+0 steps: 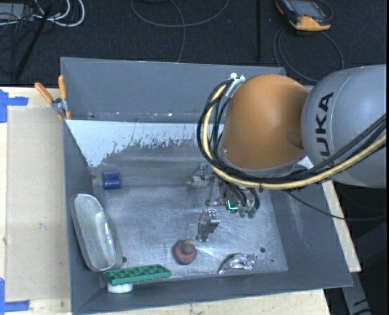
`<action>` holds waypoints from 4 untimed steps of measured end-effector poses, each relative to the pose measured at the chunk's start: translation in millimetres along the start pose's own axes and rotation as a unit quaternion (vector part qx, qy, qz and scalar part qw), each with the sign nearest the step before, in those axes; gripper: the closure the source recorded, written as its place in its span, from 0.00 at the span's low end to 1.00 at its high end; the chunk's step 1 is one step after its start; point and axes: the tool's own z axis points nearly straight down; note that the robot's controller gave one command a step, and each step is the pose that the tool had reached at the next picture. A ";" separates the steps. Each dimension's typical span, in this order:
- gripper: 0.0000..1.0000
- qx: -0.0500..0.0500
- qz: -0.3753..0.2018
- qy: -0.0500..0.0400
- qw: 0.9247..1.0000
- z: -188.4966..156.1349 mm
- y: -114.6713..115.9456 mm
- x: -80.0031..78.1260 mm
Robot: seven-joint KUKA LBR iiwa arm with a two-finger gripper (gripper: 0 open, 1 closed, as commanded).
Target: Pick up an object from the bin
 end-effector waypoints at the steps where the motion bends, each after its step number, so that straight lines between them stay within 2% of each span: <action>1: 0.00 0.001 -0.147 0.000 0.989 123.0 -10.5 36.1; 2: 0.00 0.000 -0.203 -0.006 0.979 157.5 -17.5 26.9; 3: 1.00 0.000 -0.201 -0.007 0.980 155.6 -17.3 26.4; 4: 1.00 0.001 -0.300 -0.009 0.954 -46.8 -5.2 39.7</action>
Offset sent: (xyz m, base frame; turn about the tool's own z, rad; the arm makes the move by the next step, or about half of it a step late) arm -0.0349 -0.0111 -0.1190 -0.2939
